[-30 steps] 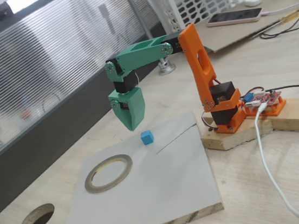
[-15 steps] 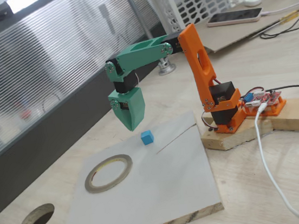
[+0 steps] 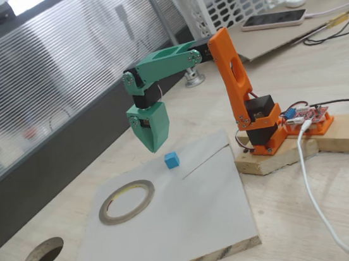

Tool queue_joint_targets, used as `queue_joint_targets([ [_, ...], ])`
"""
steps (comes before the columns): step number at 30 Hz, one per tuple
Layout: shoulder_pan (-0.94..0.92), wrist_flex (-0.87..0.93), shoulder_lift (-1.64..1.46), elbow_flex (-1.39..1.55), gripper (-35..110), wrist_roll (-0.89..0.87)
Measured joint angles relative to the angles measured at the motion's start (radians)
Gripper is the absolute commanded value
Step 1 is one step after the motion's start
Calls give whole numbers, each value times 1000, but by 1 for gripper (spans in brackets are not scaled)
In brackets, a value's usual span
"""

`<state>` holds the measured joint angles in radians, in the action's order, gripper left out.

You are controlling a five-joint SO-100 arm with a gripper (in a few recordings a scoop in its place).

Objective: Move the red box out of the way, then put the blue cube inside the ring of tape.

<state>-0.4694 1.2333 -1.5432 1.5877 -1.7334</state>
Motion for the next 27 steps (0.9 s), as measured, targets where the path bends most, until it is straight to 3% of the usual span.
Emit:
queue_joint_targets([
  [4,0,0,0,0,8,0],
  [12,0,0,0,0,49,0],
  [16,0,80,0,0,62,0],
  [27,0,209,0,0,67,0],
])
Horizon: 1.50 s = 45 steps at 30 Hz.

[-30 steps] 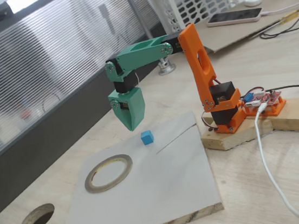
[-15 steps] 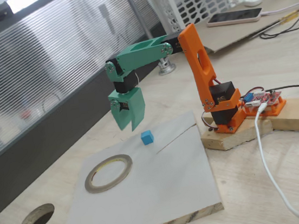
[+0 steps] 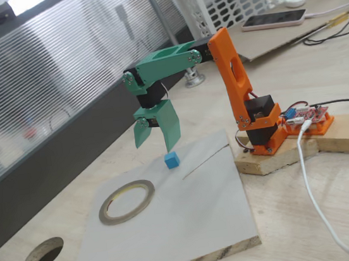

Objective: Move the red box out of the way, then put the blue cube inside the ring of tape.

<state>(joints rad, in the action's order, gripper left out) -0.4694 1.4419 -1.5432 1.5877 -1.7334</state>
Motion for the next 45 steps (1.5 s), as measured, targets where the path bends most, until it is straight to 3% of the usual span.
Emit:
queue_joint_targets([
  [35,0,-32,49,106,67,0],
  [45,0,-175,49,106,36,0],
])
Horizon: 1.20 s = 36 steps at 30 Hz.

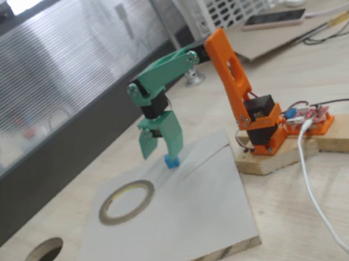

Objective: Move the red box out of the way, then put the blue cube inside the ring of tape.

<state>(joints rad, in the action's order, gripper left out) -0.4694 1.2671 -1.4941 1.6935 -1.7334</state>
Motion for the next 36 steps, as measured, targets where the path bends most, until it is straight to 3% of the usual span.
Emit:
queue_joint_targets([
  [5,0,0,3,0,28,0],
  [36,0,0,5,5,28,0],
])
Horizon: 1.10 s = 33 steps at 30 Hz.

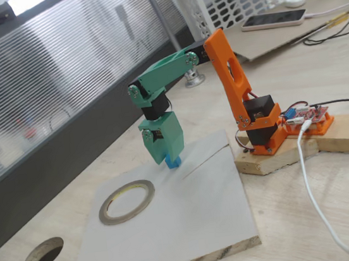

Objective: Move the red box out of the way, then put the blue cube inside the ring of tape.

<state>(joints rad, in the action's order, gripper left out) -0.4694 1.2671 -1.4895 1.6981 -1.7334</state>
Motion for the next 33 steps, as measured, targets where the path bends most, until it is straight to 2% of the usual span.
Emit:
queue_joint_targets([
  [7,0,0,0,0,28,0],
  [11,0,-2,103,-11,28,-6],
  [16,0,-2,193,-143,28,-6],
  [21,2,-5,198,-230,28,-5],
  [33,0,-2,198,-235,28,-2],
])
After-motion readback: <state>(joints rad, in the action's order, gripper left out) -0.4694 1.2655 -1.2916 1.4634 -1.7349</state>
